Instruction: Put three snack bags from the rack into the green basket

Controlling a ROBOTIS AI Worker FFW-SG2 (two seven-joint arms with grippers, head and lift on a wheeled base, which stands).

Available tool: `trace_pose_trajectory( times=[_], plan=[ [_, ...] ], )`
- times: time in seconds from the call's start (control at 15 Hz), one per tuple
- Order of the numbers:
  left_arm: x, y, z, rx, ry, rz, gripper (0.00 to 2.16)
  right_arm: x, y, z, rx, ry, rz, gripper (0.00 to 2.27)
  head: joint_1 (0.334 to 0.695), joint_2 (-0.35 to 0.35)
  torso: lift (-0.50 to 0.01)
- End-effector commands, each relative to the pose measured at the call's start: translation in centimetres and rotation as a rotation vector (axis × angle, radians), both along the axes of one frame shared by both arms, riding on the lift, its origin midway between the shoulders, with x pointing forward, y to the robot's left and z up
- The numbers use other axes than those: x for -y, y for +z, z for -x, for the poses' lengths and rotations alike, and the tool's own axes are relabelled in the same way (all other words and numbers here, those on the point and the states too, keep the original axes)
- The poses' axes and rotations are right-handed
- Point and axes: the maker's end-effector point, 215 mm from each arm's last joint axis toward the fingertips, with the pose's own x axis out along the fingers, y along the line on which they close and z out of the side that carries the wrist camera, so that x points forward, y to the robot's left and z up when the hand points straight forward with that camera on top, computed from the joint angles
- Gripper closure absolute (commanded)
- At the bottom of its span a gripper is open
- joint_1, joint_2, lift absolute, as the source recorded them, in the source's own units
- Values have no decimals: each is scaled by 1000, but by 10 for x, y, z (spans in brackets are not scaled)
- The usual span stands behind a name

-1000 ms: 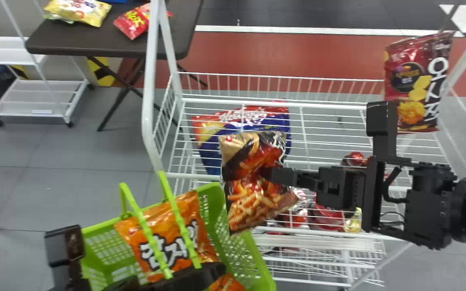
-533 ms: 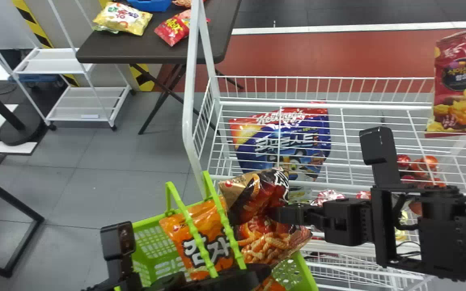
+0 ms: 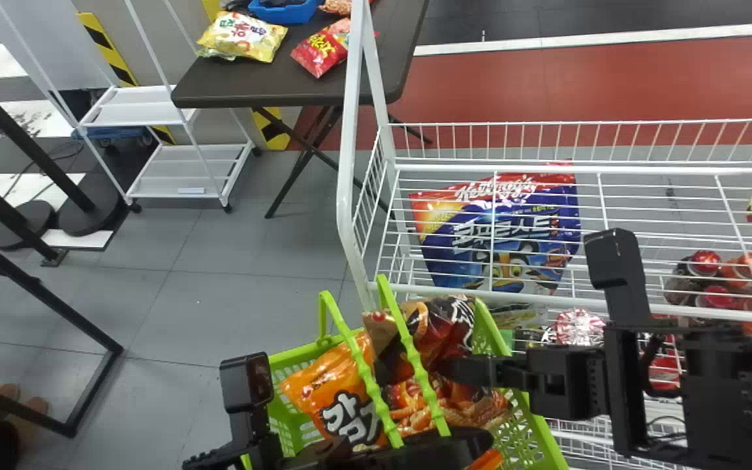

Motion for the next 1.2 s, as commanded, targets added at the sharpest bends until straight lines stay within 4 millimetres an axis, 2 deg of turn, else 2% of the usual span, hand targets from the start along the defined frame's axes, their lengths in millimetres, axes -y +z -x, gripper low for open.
trace_pose_trajectory(
  times=[0.0,0.13,0.2,0.4,0.53,0.6,0.67,0.73,0.8,0.93,1.13],
  plan=[
    [1,2,-1,5,1,8,2148,-5,-9,8,-29,0,-11,2243,695,242,0],
    [4,7,0,8,-7,29,2148,-8,-17,7,-39,-13,-16,2243,695,253,0],
    [4,13,1,12,-10,61,2148,-16,-22,13,-61,-4,-32,2243,695,254,0],
    [4,16,1,7,-11,74,2148,-32,-29,25,-118,14,-78,2243,695,273,0],
    [2,15,1,3,-8,73,2148,-31,-29,17,-101,-7,-77,2236,695,307,0],
    [0,15,0,1,-6,71,2145,-28,-33,16,-98,-11,-64,2074,695,313,0],
    [-1,15,0,1,-2,72,2145,-23,-34,14,-97,-16,-59,1544,695,315,0],
    [-4,15,-1,1,4,70,2148,-19,-36,12,-103,-24,-60,431,695,314,0],
    [-5,14,-2,1,6,69,2145,-15,-35,8,-107,-37,-69,-2,695,306,0],
    [-10,13,-2,-3,17,69,2148,-3,-30,-4,-125,-78,-109,-2,695,296,0],
    [-13,12,-1,-5,24,70,2148,13,-15,-24,-228,-139,-275,-1,695,268,0]
  ],
)
